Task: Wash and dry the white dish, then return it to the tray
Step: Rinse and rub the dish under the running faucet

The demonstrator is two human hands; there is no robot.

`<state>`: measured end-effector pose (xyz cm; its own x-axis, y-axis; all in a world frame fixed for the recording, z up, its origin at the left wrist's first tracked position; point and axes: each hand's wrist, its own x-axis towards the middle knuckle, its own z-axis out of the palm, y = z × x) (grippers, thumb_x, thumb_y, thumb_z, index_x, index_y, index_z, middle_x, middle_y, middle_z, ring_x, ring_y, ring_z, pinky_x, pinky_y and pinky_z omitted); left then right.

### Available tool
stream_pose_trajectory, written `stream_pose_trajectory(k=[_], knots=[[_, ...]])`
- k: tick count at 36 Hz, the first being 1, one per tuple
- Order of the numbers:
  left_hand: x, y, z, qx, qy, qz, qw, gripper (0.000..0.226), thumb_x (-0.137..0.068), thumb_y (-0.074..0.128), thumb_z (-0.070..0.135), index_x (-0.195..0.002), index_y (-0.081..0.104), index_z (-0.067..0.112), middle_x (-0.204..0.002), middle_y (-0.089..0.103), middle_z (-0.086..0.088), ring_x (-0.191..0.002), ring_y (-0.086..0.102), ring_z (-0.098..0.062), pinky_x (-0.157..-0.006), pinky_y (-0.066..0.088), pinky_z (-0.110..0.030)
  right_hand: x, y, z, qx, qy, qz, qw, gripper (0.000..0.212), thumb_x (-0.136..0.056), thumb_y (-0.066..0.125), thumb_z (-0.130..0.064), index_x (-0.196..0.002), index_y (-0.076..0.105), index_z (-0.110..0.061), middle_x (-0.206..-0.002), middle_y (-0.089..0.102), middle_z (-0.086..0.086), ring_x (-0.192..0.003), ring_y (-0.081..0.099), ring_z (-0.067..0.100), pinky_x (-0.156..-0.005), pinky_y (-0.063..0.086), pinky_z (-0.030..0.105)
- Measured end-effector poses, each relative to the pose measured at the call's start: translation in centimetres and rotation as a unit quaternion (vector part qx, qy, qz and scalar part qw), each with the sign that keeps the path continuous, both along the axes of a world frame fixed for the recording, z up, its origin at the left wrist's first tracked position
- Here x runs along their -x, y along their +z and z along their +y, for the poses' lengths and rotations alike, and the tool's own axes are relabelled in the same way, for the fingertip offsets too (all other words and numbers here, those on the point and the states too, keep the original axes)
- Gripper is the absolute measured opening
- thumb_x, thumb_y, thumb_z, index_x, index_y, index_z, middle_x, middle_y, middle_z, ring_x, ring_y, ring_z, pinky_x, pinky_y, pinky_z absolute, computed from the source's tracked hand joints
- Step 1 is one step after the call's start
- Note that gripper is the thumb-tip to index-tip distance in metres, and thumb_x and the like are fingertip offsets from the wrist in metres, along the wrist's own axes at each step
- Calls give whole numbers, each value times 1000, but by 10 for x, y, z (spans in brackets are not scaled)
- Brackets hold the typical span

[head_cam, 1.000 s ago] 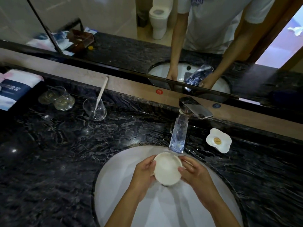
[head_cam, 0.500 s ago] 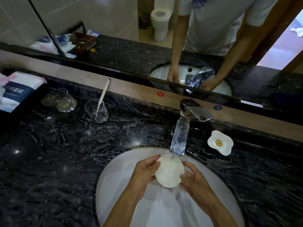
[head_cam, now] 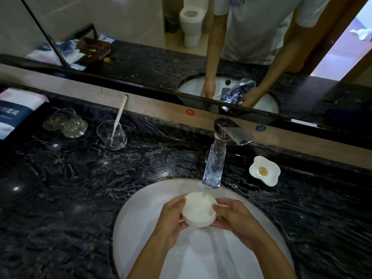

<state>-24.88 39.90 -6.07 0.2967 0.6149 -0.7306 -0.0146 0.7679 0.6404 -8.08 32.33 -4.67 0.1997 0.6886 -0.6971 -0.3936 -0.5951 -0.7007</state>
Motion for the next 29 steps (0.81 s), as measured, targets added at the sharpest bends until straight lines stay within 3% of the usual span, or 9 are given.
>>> stream_pose_trajectory(k=[4, 7, 10, 12, 16, 21, 26, 29], knots=[[1, 11, 9, -58, -33, 3, 998, 26, -100, 54, 19, -122, 69, 19, -118, 72, -7, -107, 66, -26, -72, 57, -36, 4, -4, -7, -34, -11, 89, 995, 27, -99, 52, 2, -124, 61, 3, -116, 73, 21, -105, 72, 33, -76, 62, 36], [1, 13, 11, -94, -56, 4, 994, 27, -99, 57, 16, -123, 69, 20, -117, 73, -4, -108, 66, -23, -82, 59, -42, 7, -9, -13, -51, -42, 82, 994, 30, -98, 55, 1, -125, 61, -8, -112, 76, 13, -93, 74, 22, -69, 60, 29], [2, 9, 10, -130, -62, 1, 990, 28, -98, 59, 15, -123, 70, 21, -122, 72, -1, -115, 63, -24, -94, 57, -48, 7, -12, -16, -76, -62, 58, 994, 36, -94, 60, 1, -127, 60, -14, -119, 73, 11, -97, 72, 20, -71, 60, 27], [2, 4, 8, -132, -45, -14, 990, 28, -99, 57, 11, -122, 70, 21, -123, 71, 0, -114, 63, -21, -90, 59, -44, 5, -11, -18, -91, -73, 39, 992, 39, -91, 61, 7, -124, 62, -12, -120, 73, 10, -95, 73, 18, -66, 59, 27], [-1, -5, 0, -104, -15, -39, 994, 29, -102, 49, 9, -115, 70, 25, -120, 69, -3, -112, 64, -23, -85, 56, -41, 1, -6, -15, -91, -57, -39, 993, 40, -88, 65, 9, -121, 65, -14, -118, 74, 9, -102, 71, 21, -82, 58, 33], [-6, -17, -6, -51, -29, -43, 997, 34, -99, 46, -1, -119, 69, 15, -121, 70, -15, -113, 65, -38, -86, 58, -53, -2, 2, -6, -70, -28, -82, 994, 32, -89, 70, -2, -120, 66, -7, -110, 70, 18, -90, 71, 21, -65, 60, 25], [-5, -14, -6, -24, -33, -36, 999, 44, -93, 41, -10, -125, 62, 12, -120, 66, -14, -106, 65, -32, -67, 59, -35, -2, 3, -5, -38, -20, -59, 997, 13, -98, 59, -5, -106, 68, -5, -93, 76, 13, -76, 74, 16, -64, 61, 27], [-5, -7, -1, -54, -44, -29, 997, 49, -91, 44, -12, -130, 59, 12, -125, 64, -14, -111, 62, -32, -60, 57, -29, 0, -5, -7, -25, -23, -15, 999, 22, -100, 50, 2, -116, 64, 7, -111, 72, 24, -94, 75, 30, -68, 63, 30]])
